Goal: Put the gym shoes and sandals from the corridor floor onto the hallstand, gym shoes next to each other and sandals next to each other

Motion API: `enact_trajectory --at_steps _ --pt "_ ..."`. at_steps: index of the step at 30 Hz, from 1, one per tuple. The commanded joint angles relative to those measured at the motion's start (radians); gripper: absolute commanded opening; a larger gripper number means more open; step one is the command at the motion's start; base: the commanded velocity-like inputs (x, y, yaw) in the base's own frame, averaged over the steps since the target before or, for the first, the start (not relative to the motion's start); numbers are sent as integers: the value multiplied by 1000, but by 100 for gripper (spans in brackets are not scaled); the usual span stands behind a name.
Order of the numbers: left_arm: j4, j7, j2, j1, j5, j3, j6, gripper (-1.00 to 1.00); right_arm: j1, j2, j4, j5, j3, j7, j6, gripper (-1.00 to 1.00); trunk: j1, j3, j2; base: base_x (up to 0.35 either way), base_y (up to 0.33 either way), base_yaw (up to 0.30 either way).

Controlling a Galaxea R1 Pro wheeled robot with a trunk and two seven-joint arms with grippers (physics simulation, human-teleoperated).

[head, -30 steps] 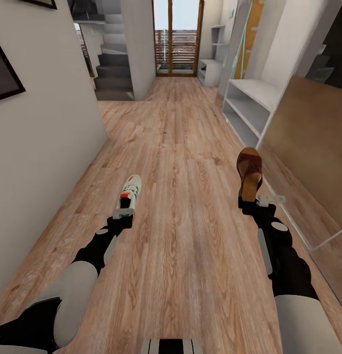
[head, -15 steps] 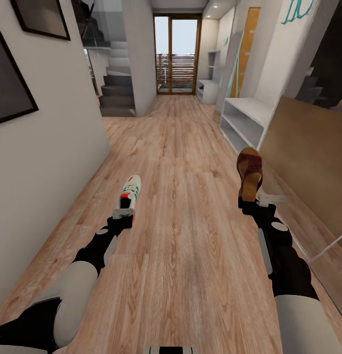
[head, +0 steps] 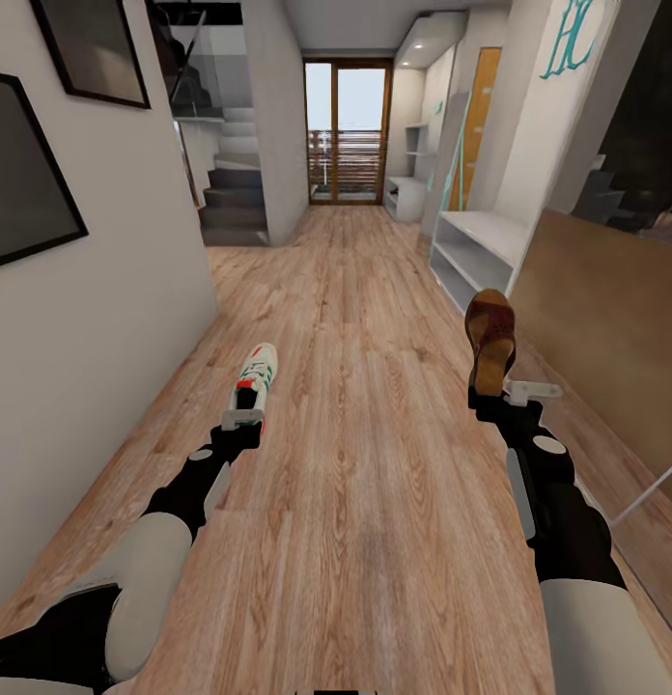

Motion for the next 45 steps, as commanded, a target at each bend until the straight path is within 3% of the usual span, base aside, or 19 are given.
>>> enact_trajectory --at_steps 1,35,45 --pt "-2 -9 -1 0 -10 9 3 -100 0 0 -1 6 1 -1 7 -100 0 1 0 0 0 0" --pt "0 -10 -4 0 -10 7 5 -100 0 0 0 6 1 -1 7 -100 0 57 0 1 0 0" --pt "25 -12 -7 0 -10 7 3 -100 0 0 0 6 1 -1 7 -100 0 74 0 242 0 0"
